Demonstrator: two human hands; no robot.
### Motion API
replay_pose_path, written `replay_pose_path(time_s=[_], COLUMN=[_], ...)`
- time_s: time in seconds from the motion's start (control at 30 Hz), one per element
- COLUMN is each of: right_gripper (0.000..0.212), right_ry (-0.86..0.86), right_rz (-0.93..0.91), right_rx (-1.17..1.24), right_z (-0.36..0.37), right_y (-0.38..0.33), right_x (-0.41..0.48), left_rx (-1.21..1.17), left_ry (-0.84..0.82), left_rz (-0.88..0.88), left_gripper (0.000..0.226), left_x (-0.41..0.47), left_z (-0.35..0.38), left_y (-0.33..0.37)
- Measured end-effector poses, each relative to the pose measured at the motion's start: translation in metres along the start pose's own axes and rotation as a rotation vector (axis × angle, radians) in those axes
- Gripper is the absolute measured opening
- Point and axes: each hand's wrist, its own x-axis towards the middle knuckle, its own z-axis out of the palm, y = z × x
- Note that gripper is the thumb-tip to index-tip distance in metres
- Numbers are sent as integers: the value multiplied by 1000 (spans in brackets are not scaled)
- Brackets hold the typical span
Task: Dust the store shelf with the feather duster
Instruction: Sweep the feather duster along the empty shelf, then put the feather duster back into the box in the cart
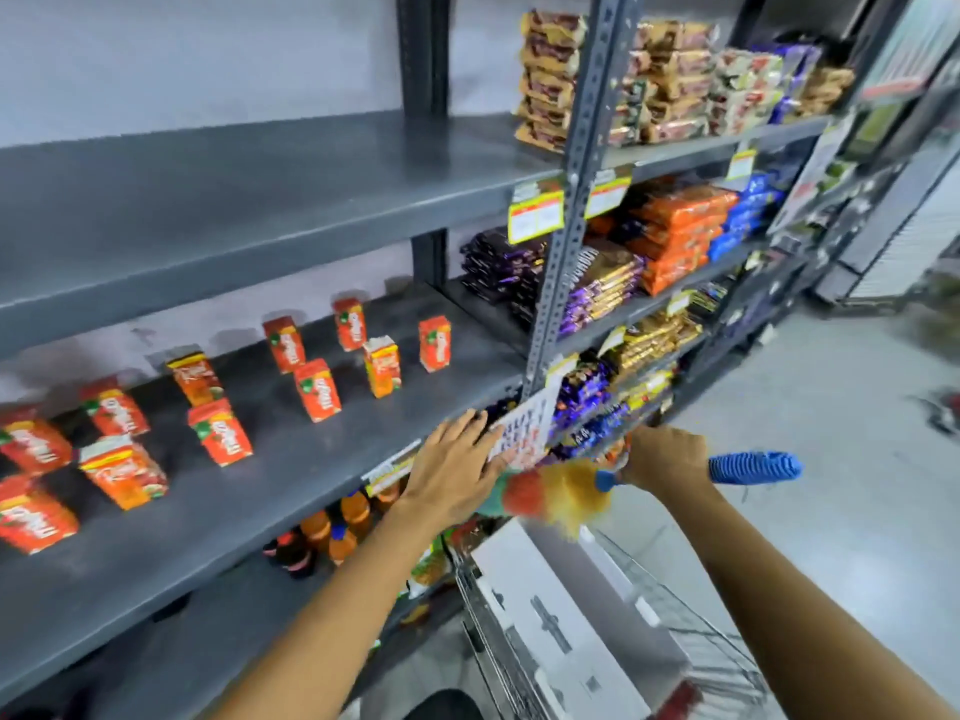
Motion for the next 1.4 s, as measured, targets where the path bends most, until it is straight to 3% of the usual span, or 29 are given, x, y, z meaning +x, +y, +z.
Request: replay_pose_path(time_s=[0.33, 0.4, 0.47, 0.53, 0.67, 0.8, 0.97, 1.0, 1.17, 1.4], right_gripper=[32, 33, 35, 40, 40, 32, 32, 31, 33, 31], right_ry=[-331, -363, -401, -425, -468, -579, -536, -533, -477, -507], right_rz=[127, 166, 209, 248, 307, 372, 466, 479, 537, 547], right_rx=[101, 148, 207, 277, 395, 517, 613, 618, 607, 581], right_z=[165, 197, 226, 247, 276, 291, 299, 302, 331, 383], right_y=[37, 38, 40, 46, 84, 130, 146, 144, 124, 80], right_x=[9, 13, 21, 25, 15, -14, -35, -34, -9, 40], left_rx=[-150, -171, -233, -258, -259, -266, -236, -232, -215, -152], left_ry=[-407, -463, -476, -510, -607, -707, -718, -713, -727, -786], left_rz=[-5, -48, -91, -108, -66, -41, 4, 11, 70, 165], left_gripper=[51, 71, 109, 121, 81, 81, 85, 89, 60, 59], left_x=[-4, -8, -9, -13, -23, -25, -3, 2, 26, 47], left_z=[129, 160, 194, 218, 249, 260, 263, 263, 272, 313], left_y=[34, 32, 35, 43, 66, 84, 96, 97, 104, 105])
